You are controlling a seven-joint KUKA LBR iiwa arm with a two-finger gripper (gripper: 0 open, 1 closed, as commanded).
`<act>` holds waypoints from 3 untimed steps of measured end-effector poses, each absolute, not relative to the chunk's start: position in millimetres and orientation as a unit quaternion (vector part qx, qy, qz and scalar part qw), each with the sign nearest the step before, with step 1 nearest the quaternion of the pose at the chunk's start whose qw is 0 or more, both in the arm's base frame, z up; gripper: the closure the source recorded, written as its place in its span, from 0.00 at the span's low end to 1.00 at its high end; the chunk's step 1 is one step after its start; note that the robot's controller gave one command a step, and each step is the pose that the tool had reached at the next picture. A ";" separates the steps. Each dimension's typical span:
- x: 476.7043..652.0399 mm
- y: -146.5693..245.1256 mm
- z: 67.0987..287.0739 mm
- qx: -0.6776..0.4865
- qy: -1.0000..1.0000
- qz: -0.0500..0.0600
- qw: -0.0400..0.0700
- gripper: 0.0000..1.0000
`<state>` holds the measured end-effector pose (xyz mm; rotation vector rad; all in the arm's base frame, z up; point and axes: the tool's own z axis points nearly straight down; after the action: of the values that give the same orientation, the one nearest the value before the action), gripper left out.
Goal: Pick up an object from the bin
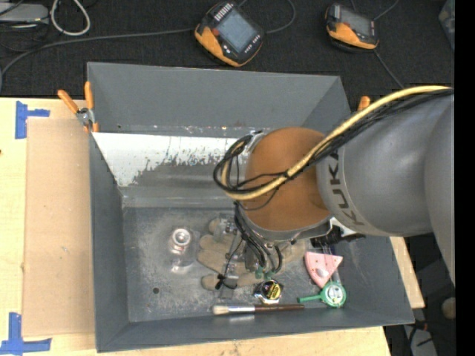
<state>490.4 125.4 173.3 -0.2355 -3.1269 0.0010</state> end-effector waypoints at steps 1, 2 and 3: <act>507.2 126.7 177.3 -0.019 -1.000 0.001 0.006 0.00; 506.5 118.4 171.5 -0.015 -1.000 0.001 0.006 0.00; 516.6 105.3 129.8 -0.052 -0.999 0.002 0.007 0.00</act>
Offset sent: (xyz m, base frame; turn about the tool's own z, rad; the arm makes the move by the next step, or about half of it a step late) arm 0.0115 -0.0169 -0.0111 0.4783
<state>516.6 105.3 129.8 -0.1617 -3.1243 0.0048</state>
